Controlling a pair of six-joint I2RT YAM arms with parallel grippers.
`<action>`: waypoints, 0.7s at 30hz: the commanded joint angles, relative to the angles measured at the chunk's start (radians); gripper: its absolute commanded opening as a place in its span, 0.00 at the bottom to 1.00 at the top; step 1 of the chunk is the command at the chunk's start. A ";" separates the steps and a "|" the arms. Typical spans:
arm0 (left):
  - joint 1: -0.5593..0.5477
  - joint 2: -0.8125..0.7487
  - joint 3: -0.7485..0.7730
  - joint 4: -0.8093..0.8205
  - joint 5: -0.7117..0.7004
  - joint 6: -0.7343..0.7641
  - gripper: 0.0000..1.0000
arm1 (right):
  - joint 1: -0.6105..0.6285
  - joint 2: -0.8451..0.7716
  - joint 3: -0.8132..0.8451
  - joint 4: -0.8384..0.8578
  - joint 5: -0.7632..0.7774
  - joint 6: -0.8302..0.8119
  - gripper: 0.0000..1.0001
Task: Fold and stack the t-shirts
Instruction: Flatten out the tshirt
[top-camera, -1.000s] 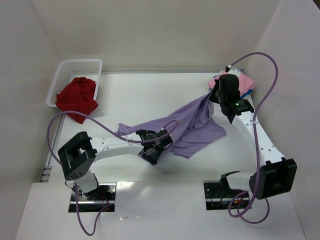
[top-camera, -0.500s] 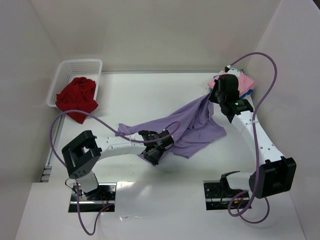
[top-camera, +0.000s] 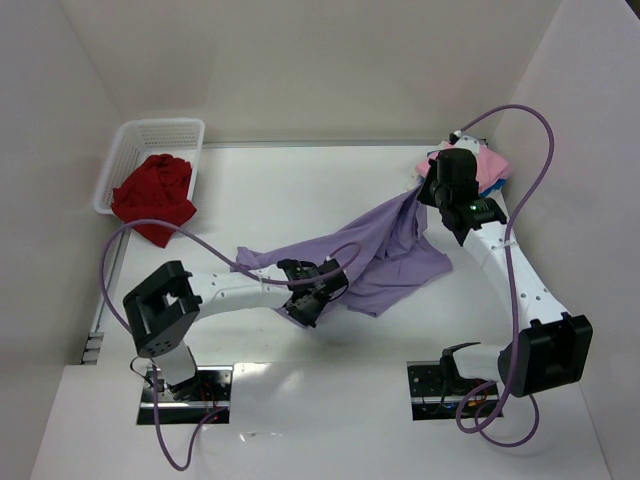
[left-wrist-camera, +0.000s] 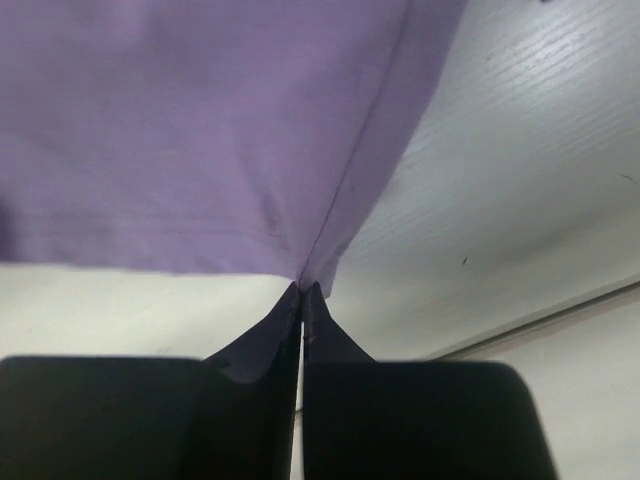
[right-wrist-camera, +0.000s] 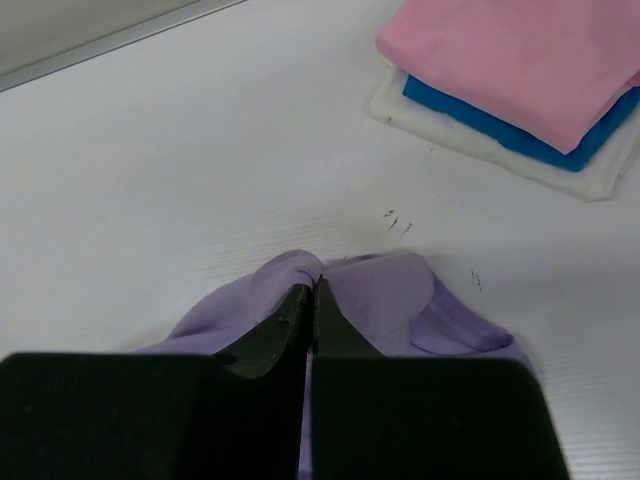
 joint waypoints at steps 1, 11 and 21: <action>-0.002 -0.147 0.156 -0.134 -0.172 0.005 0.00 | -0.010 0.012 0.033 0.036 0.021 -0.017 0.00; 0.077 -0.383 0.459 -0.209 -0.352 0.092 0.00 | -0.010 0.021 0.196 0.004 -0.020 -0.017 0.00; 0.166 -0.480 0.535 -0.287 -0.253 0.109 0.00 | -0.010 0.003 0.217 -0.026 -0.021 -0.037 0.00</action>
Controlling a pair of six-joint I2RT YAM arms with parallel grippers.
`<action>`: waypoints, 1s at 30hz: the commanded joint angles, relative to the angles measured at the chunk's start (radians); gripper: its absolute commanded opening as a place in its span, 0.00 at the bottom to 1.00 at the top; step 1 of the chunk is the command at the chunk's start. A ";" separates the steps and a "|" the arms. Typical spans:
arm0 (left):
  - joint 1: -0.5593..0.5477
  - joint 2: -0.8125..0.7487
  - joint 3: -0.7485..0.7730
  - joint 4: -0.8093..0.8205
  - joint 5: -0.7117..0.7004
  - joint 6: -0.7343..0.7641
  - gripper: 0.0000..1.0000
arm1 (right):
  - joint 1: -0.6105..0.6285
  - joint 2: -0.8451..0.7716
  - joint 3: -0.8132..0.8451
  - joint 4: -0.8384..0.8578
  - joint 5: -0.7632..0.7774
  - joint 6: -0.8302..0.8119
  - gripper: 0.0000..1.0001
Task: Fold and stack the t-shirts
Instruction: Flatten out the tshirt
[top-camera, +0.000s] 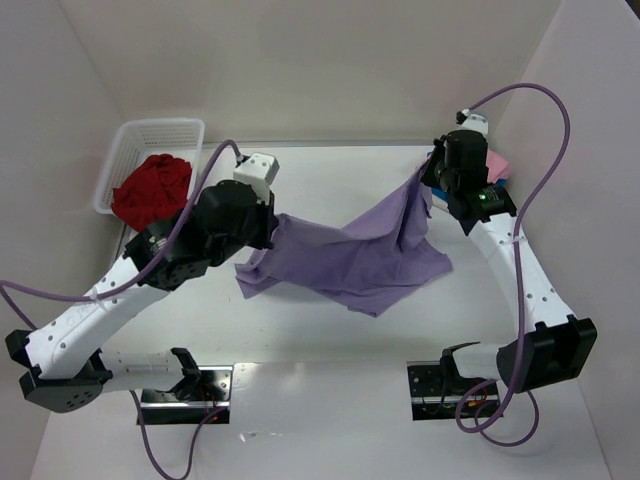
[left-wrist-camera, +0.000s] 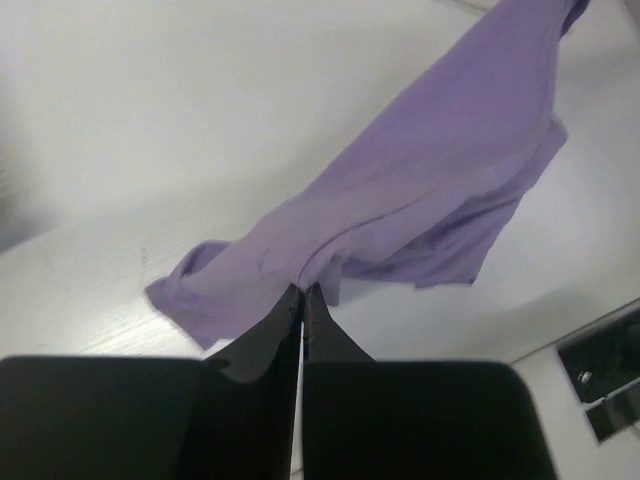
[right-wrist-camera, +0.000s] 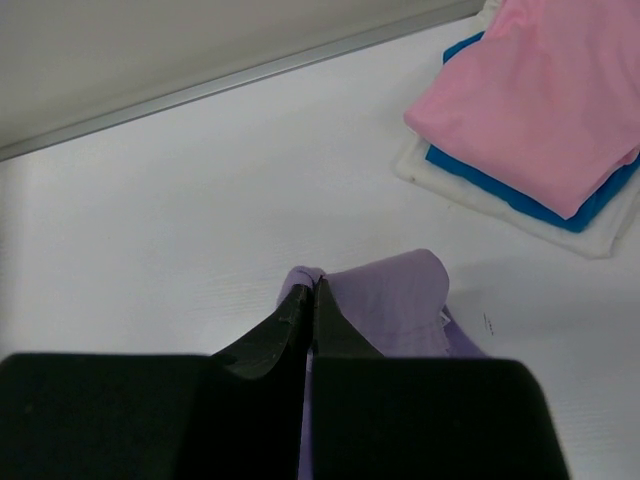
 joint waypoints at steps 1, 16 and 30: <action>0.014 0.052 0.147 -0.176 0.018 0.023 0.00 | -0.009 -0.018 0.059 0.003 -0.006 -0.018 0.00; -0.026 0.157 -0.256 -0.165 0.312 0.017 0.00 | -0.039 0.105 0.246 0.028 0.029 -0.049 0.00; -0.026 0.235 -0.310 -0.049 0.466 0.057 0.31 | -0.039 0.091 0.071 0.086 0.020 -0.038 0.00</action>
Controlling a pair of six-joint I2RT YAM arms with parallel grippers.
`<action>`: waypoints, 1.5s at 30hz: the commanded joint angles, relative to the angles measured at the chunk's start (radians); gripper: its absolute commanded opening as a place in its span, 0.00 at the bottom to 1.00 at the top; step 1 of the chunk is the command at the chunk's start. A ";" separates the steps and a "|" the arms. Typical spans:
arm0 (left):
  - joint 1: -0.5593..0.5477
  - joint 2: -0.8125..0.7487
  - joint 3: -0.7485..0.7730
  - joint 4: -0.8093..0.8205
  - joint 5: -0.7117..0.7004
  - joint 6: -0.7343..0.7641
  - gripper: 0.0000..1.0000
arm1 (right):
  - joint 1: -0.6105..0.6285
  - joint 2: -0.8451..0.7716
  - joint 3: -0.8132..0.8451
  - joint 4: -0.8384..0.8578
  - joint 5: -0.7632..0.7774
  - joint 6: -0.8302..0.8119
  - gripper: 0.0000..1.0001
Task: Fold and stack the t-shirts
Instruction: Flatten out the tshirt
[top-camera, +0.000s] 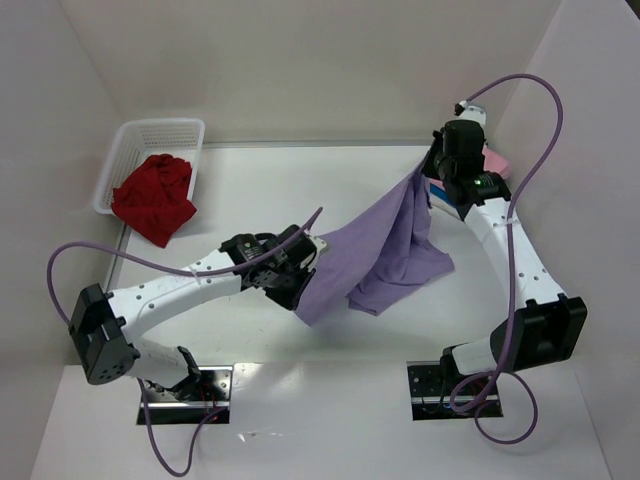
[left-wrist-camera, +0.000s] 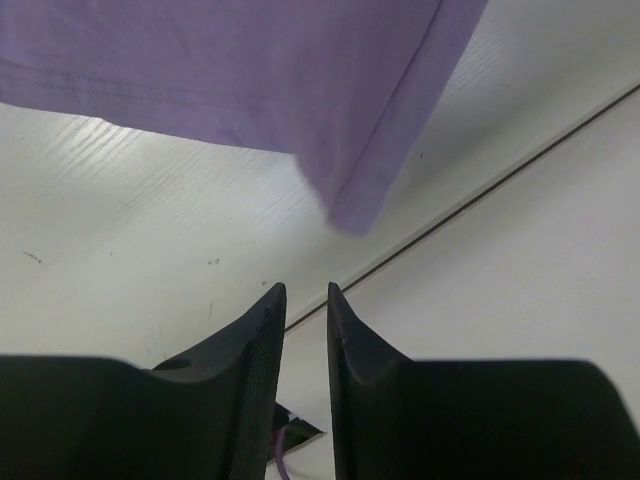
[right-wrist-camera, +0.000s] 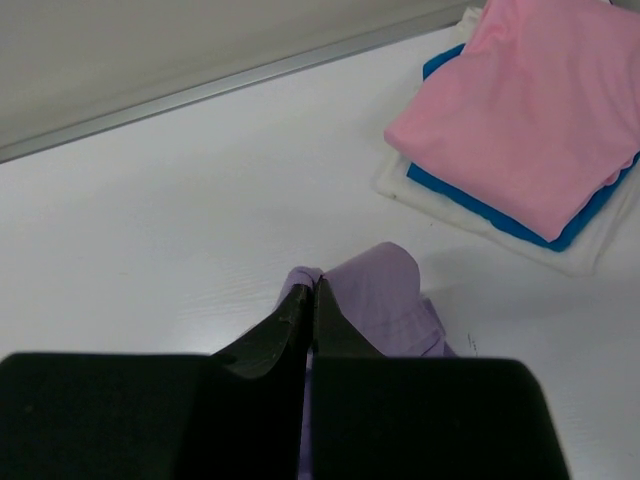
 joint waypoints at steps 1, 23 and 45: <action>0.001 0.026 0.026 0.061 0.058 0.020 0.31 | -0.008 -0.011 -0.002 0.078 0.012 -0.007 0.00; -0.091 0.311 0.011 0.317 0.110 0.029 0.54 | -0.036 -0.020 -0.114 0.108 0.012 -0.007 0.00; -0.149 0.463 0.075 0.377 0.109 0.029 0.54 | -0.045 -0.011 -0.123 0.117 0.003 -0.007 0.00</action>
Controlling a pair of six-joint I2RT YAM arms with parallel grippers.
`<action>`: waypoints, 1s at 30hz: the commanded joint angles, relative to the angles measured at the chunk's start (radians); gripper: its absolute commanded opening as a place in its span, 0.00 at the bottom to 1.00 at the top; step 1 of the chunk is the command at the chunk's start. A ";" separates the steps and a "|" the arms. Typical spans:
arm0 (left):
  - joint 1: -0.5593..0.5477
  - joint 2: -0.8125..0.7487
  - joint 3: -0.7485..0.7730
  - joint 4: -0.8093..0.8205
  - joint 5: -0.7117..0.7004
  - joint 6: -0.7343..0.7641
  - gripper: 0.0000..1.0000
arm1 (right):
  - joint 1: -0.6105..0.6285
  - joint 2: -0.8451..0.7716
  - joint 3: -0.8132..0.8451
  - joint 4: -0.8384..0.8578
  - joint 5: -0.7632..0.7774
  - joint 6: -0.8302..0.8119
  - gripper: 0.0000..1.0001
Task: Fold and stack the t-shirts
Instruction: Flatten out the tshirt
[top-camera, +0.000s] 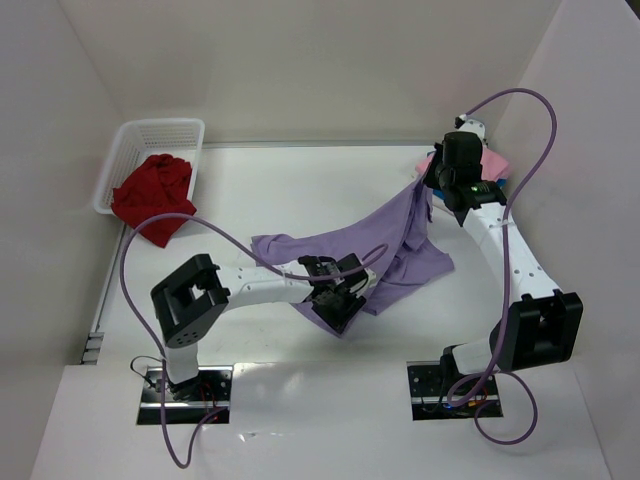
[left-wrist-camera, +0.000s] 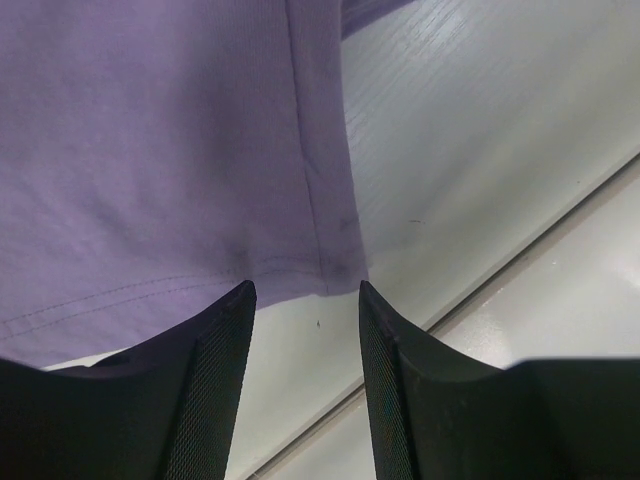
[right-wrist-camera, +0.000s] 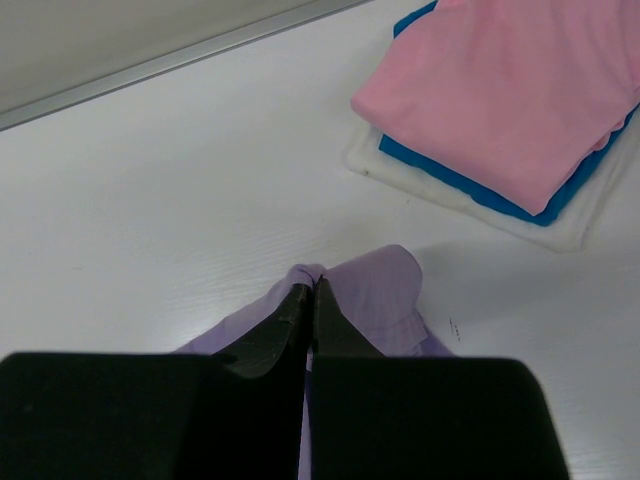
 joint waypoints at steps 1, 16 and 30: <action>-0.012 0.023 0.037 0.020 0.003 0.000 0.54 | -0.009 -0.011 -0.005 0.058 0.004 -0.005 0.00; -0.041 0.074 0.057 0.020 -0.053 -0.009 0.51 | -0.009 -0.011 -0.005 0.058 0.004 -0.005 0.00; -0.041 0.054 0.039 0.021 -0.075 -0.049 0.39 | -0.009 -0.011 -0.014 0.058 0.004 -0.005 0.00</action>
